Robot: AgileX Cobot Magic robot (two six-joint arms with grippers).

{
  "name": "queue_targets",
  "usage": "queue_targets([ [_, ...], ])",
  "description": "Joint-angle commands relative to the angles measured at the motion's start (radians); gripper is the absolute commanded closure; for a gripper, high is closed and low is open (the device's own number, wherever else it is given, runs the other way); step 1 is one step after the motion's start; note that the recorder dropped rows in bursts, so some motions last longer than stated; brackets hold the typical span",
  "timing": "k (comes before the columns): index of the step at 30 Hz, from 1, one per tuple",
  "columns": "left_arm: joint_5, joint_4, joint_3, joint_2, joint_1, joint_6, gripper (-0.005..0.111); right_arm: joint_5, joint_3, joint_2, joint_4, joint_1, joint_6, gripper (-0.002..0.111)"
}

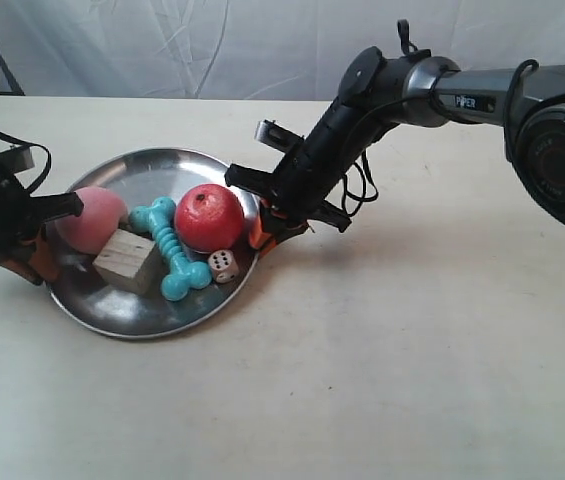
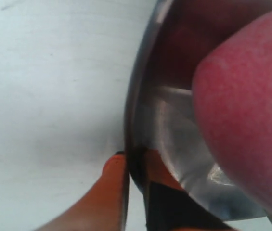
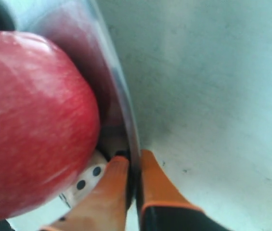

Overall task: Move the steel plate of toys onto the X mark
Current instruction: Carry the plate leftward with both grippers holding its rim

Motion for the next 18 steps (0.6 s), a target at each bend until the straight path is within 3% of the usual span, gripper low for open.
queue_targets([
  [1, -0.060, -0.009, 0.000, -0.009, -0.017, 0.030, 0.107, -0.050, -0.004, -0.002, 0.016, 0.019, -0.031, 0.109],
  [6, -0.096, -0.008, 0.000, -0.009, -0.017, 0.039, 0.105, -0.074, -0.004, -0.002, -0.005, 0.019, 0.000, 0.109],
  [14, -0.134, -0.008, 0.000, -0.009, -0.017, 0.019, 0.079, -0.093, -0.004, -0.002, -0.021, 0.019, 0.010, 0.109],
  [18, -0.137, -0.008, 0.000, -0.009, -0.017, 0.011, 0.075, -0.099, -0.004, -0.002, -0.023, 0.019, 0.010, 0.109],
])
